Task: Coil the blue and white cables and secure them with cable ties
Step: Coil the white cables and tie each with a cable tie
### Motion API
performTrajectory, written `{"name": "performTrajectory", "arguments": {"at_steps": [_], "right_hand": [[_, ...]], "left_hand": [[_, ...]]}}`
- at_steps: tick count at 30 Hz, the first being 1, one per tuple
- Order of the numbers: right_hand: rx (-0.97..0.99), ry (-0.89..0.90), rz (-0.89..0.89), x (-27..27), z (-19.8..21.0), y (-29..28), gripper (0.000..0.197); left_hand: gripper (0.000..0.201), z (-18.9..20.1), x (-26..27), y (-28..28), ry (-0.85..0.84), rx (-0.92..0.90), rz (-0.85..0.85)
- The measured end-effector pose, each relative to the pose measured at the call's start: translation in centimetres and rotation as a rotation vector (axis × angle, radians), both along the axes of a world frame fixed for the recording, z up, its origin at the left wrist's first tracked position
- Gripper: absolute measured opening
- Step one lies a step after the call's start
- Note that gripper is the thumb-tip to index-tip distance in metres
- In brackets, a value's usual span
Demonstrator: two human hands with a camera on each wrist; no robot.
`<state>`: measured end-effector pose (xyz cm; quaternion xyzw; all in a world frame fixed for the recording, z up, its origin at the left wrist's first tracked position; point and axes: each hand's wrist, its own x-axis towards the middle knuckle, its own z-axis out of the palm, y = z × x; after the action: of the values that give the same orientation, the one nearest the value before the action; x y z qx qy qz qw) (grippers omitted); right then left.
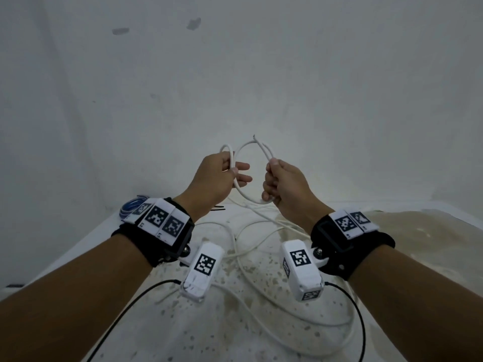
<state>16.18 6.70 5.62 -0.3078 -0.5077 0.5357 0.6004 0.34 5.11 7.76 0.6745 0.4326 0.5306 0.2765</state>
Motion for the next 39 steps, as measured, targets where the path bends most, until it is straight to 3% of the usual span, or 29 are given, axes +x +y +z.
{"name": "performTrajectory", "arguments": {"at_steps": [8, 13, 15, 19, 25, 30, 39], "right_hand": [[-0.084, 0.012, 0.030, -0.1, -0.7, 1.3, 0.032], [-0.025, -0.079, 0.026, -1.0, -1.5, 1.5, 0.033], [-0.035, -0.077, 0.063, -1.2, -1.5, 1.3, 0.033], [-0.056, -0.058, 0.170, -0.5, -1.3, 1.1, 0.032], [-0.042, -0.109, 0.194, -0.9, -2.1, 1.4, 0.032], [-0.025, -0.126, 0.252, -0.1, -2.1, 1.7, 0.032], [-0.016, -0.114, 0.236, -0.2, -1.8, 1.9, 0.033]], "left_hand": [[0.024, -0.4, -1.5, 1.0, 0.225, 0.030, -0.067], [0.026, 0.0, -0.5, 2.4, -0.040, -0.063, 0.105], [0.025, 0.1, -0.4, 2.8, -0.042, -0.061, 0.142], [0.027, -0.7, -1.8, 2.6, 0.185, 0.057, 0.026], [0.027, -0.5, -1.2, 2.6, 0.053, 0.048, 0.021], [0.024, 0.0, -2.3, 2.8, 0.182, 0.043, -0.070], [0.030, 1.5, -2.9, 3.0, 0.267, 0.029, -0.189]]}}
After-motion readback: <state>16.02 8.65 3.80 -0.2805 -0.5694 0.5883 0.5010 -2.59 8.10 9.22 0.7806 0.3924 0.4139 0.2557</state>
